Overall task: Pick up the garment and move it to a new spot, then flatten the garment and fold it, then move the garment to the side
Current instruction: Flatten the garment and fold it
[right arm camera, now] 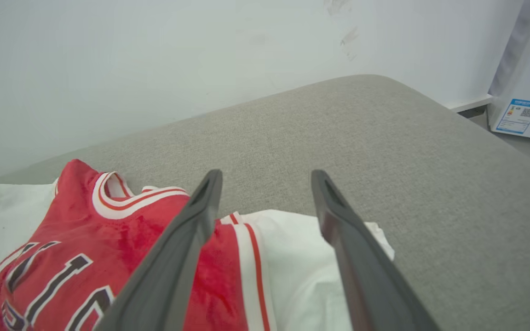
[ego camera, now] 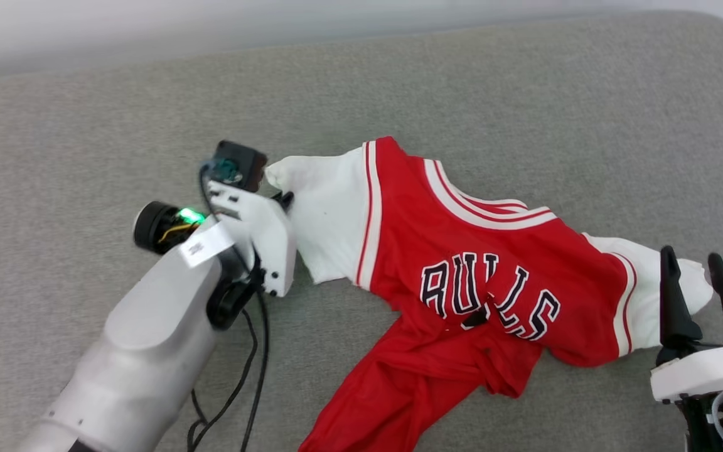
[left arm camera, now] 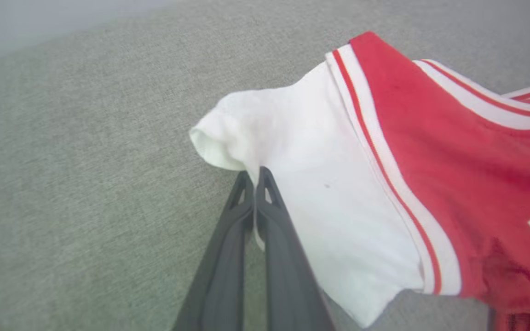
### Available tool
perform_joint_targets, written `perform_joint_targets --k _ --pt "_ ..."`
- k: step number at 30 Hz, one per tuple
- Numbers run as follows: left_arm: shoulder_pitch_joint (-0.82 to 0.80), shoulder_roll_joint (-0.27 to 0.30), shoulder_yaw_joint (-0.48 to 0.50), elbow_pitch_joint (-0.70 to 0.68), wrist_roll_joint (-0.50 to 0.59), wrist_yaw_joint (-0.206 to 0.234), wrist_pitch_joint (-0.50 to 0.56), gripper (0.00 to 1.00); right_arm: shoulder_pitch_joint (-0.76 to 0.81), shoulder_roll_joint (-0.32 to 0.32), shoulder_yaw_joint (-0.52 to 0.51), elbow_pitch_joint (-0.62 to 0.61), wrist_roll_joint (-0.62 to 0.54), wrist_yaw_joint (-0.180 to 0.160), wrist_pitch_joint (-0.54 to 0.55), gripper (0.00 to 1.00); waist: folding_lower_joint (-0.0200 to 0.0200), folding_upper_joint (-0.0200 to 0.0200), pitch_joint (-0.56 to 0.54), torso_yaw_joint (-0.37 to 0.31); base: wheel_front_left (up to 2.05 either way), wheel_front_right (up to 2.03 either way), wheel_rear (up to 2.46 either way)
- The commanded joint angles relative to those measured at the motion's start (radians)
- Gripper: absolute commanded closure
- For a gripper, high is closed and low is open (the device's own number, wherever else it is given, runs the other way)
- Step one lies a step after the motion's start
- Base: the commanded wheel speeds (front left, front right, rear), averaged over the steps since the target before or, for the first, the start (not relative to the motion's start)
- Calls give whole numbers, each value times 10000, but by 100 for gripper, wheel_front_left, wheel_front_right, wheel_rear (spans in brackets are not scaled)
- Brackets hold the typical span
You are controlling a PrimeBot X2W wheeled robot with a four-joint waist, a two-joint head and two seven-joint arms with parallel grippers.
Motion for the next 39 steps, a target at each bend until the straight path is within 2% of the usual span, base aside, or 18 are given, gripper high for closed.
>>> perform_joint_targets --k 1,6,9,13,18,25,32,36,37,38,39 --pt "768 352 326 -732 -197 373 -504 100 -34 15 -438 348 11 -7 383 0 -1 0 -368 328 0 0 0" --pt "2053 957 861 -2200 -451 1090 -1094 100 -247 18 -965 1009 117 -7 1310 0 -1 0 -711 507 0 0 0" --pt "2812 1341 1133 -3171 -565 1534 -1224 100 -291 -46 -1477 1340 -25 -7 2232 0 -1 0 -877 603 0 0 0" --pt "3644 1796 1361 -4453 -682 2059 -1152 100 -404 -427 -1893 1766 22 -7 3714 0 -1 0 -932 785 0 0 0" --pt "4162 2146 1408 -5710 -675 2483 -887 100 -932 -1225 -1619 2180 446 -7 5287 0 -1 0 -821 1059 0 0 0" --pt "4138 2283 1337 -6518 -564 2641 -655 100 -2092 -2149 -770 2897 764 -7 6641 0 -1 0 -405 1289 0 0 0" --pt "3804 2304 1351 -6718 -551 2575 -676 100 -2782 -2375 -74 3971 971 -7 7721 0 -1 0 114 1407 0 0 0" --pt "3746 2252 1341 -6643 -589 2508 -729 100 -2765 -2224 318 4797 1151 -7 8471 0 -1 0 268 1487 0 0 0" --pt "3740 2243 1353 -6616 -603 2494 -758 100 -2735 -2143 358 4948 1243 -6 8605 24 -1 0 269 1492 0 0 0" --pt "3756 2232 1362 -6592 -634 2482 -766 100 -2704 -2103 410 5051 1254 -4 8696 78 -1 0 263 1494 0 0 0" --pt "3777 2235 1373 -6571 -638 2477 -793 100 -2711 -2032 436 5148 1353 -4 8832 100 -1 0 256 1489 0 0 0"
